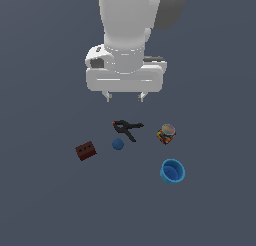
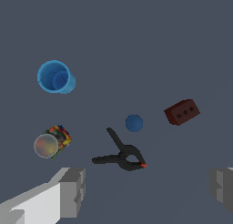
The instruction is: Pick up a designated object from a clutter of objects.
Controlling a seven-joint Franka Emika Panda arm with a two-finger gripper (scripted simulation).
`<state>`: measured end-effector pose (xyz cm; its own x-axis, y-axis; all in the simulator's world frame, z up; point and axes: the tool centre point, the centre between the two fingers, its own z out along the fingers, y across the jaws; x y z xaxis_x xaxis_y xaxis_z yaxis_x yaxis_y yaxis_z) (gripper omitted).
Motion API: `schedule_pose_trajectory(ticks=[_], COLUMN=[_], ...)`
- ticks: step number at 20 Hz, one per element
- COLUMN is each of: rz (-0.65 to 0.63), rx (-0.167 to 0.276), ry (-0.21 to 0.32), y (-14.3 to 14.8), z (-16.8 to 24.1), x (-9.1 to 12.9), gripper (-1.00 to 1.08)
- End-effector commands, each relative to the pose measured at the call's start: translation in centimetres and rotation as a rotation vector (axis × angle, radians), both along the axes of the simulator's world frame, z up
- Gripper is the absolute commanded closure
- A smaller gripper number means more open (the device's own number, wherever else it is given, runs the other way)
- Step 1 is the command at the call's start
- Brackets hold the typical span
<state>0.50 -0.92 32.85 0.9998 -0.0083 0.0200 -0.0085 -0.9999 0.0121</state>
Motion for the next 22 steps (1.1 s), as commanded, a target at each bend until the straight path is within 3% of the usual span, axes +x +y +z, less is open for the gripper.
schedule_pose_trajectory(ticks=[1, 14, 22], rz=[0.000, 0.058, -0.026], rx=[0.000, -0.019, -0.002], ry=[0.000, 0.009, 0.010], y=[0.0, 1.0, -0.2], z=[0.0, 0.6, -1.2], x=[0.0, -0.5, 0.5], gripper=[-0.92, -0.92, -0.92])
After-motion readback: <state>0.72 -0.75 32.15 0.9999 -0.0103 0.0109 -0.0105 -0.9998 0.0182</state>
